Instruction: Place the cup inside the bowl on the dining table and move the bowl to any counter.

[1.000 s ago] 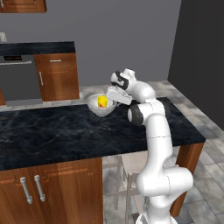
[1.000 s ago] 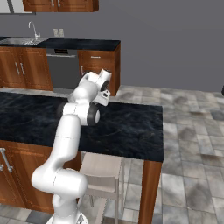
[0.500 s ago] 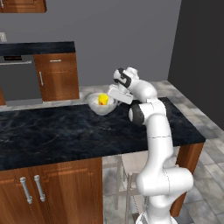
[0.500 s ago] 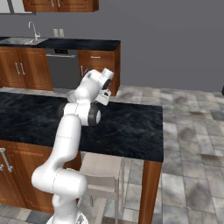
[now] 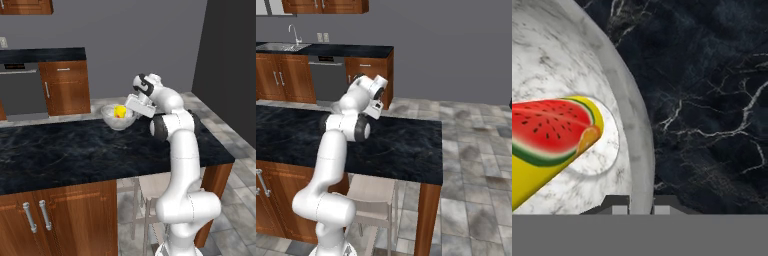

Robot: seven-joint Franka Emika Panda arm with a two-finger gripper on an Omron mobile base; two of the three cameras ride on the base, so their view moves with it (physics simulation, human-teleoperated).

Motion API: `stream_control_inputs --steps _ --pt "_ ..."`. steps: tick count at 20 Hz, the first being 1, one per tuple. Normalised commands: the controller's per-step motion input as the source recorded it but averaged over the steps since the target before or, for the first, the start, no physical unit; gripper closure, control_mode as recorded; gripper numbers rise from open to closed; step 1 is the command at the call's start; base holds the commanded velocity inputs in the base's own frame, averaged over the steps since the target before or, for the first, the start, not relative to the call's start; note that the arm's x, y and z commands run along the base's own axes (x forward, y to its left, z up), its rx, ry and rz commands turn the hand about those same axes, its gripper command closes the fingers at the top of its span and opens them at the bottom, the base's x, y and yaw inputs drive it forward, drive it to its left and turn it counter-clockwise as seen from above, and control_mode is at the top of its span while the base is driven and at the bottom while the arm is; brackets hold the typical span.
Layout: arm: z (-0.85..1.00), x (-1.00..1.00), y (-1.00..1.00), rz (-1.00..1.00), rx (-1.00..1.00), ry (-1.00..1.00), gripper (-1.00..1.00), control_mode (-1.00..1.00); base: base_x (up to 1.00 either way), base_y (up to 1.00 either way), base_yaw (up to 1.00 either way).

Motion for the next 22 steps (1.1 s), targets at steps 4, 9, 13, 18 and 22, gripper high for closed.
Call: stream_control_inputs --steps 4,9,13,18,22 --pt "0.21 -0.44 0.00 0.00 0.00 -0.04 1.00 -1.00 0.00 0.00 0.00" --pt "0.20 -0.41 0.00 0.00 0.00 -0.07 1.00 -1.00 0.00 0.00 0.00" --pt "0.18 -0.49 -0.04 0.00 0.00 -0.08 1.00 -1.00 0.00 0.00 0.00" --pt "0.13 -0.58 -0.15 0.00 0.00 -0.05 1.00 -1.00 0.00 0.00 0.00" --pt "0.12 -0.75 -0.22 0.00 0.00 -0.03 1.00 -1.00 0.00 0.00 0.00"
